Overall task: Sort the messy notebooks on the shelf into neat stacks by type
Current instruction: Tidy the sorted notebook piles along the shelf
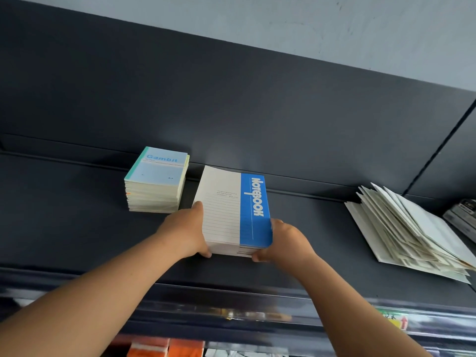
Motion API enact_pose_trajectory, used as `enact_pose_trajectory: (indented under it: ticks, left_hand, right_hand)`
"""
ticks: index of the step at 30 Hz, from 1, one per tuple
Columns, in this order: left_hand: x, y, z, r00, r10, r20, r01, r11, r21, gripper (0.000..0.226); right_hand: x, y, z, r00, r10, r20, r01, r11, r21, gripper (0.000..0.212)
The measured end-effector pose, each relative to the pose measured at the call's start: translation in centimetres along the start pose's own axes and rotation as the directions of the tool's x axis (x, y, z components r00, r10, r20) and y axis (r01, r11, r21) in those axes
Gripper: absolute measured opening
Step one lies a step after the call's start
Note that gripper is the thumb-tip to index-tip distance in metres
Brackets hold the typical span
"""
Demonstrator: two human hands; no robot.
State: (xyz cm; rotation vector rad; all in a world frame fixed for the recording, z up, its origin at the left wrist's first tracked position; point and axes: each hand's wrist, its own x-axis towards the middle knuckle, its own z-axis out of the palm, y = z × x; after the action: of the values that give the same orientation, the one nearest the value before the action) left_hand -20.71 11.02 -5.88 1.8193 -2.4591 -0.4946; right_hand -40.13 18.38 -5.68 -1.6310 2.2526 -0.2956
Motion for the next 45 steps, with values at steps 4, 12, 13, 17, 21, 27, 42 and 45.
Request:
enact_pose_trajectory:
  ticks: [4,12,13,17,21,27,42,45]
  left_hand:
    - [-0.2,0.1,0.0,1.0,0.002,0.011,-0.002,1.0,0.01,0.089]
    - [-1.4,0.8,-0.1,0.986,0.127,-0.108,-0.119,0.99,0.077,0.124]
    - [-1.7,1.3,-0.3,0.981,0.145,-0.126,-0.135,0.987,0.087,0.126]
    - [-2.4,3.8,-0.8,0.966,0.216,-0.143,-0.218,0.976,0.002,0.12]
    - [-2.7,7.1,-0.4,0.947,0.281,-0.156,-0.289,0.957,-0.036,0.112]
    - [-2.0,14.7,0.3,0.933,0.313,-0.179,-0.336,0.934,-0.123,0.111]
    - [3.5,40.6,7.4,0.993,0.099,0.059,-0.045,0.806,-0.59,0.036]
    - [3.9,42.2,7.9,0.997,0.034,0.075,0.016,0.809,-0.588,0.027]
  right_hand:
    - [-0.4,0.2,0.1,1.0,-0.018,-0.002,0.018,0.999,0.044,0.065]
    - [-1.4,1.2,-0.7,0.999,-0.031,0.015,0.029,0.994,0.107,0.078]
    - [-1.6,1.4,-1.0,0.999,-0.041,0.009,0.039,0.993,0.111,0.083]
    - [-2.2,2.5,-2.0,0.996,-0.081,-0.04,0.085,0.991,0.107,0.103]
    - [-2.5,4.8,-3.5,0.987,-0.135,-0.09,0.144,0.985,0.097,0.1]
    - [-2.8,11.2,-8.1,0.939,-0.201,-0.28,0.236,0.967,0.096,0.076]
    - [2.6,39.1,-17.6,0.938,0.311,-0.154,-0.265,0.928,0.261,0.074]
    - [3.7,40.4,-17.3,0.942,0.334,-0.022,-0.306,0.888,0.343,0.077]
